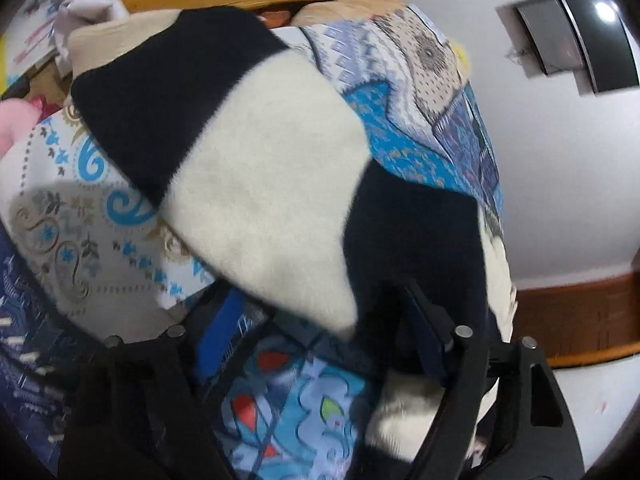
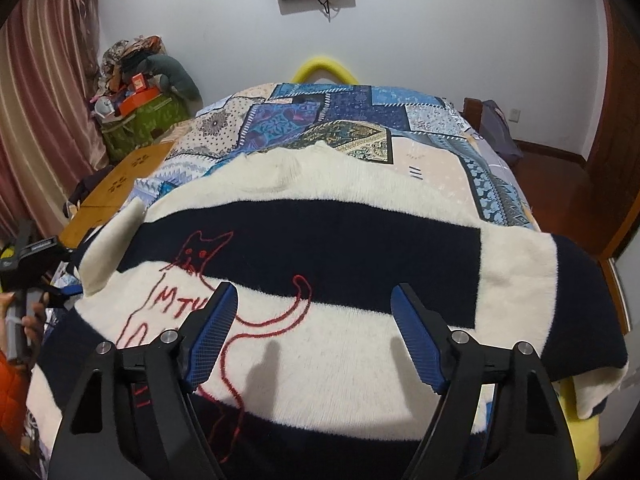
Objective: Fold small clothes
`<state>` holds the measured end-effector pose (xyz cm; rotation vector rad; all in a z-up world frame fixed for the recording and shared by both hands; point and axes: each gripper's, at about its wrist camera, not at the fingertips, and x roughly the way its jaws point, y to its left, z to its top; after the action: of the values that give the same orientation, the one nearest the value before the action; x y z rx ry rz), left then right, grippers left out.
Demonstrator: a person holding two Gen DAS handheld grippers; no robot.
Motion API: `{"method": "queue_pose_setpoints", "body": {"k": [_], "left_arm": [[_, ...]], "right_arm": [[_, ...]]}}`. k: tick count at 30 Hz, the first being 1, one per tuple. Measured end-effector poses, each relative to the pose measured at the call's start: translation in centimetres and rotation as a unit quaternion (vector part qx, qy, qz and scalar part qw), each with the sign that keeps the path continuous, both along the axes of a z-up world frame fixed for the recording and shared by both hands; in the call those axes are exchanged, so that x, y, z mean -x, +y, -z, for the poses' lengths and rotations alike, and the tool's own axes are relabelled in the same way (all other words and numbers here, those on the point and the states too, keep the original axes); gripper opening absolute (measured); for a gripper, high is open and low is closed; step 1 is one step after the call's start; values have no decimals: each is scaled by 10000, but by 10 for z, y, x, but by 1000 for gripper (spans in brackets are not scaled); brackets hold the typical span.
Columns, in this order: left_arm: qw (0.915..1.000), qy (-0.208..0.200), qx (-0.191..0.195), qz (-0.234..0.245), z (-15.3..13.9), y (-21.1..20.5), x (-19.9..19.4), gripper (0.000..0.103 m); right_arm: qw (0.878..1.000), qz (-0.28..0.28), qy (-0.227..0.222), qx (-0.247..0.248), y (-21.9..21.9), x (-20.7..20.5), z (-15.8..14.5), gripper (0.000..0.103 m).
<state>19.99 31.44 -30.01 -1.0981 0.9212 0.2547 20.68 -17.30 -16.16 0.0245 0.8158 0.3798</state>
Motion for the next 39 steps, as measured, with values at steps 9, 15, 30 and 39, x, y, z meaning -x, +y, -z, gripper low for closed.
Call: {"method": "queue_pose_setpoints", "body": {"k": [9,15,30,39], "left_arm": [[9945,257,-987,247,-19,0,-30,8],[9638,-210,-2499,902,-94,-56,-51,7],[8827,-678,-3188,3385,-122,-247,-98,7],[8688,-393,-3132,3816,-105,-265,-65,44]], "right_arm": [[10000,-38,25,-81,-1,-5,3,76],[9999,34,-70,-97,-7,-6,-2,76],[9997,-99,-166,-171,-22,4,-15,76],[9992,-383,-126,-20,-13,10,-18,76]]}}
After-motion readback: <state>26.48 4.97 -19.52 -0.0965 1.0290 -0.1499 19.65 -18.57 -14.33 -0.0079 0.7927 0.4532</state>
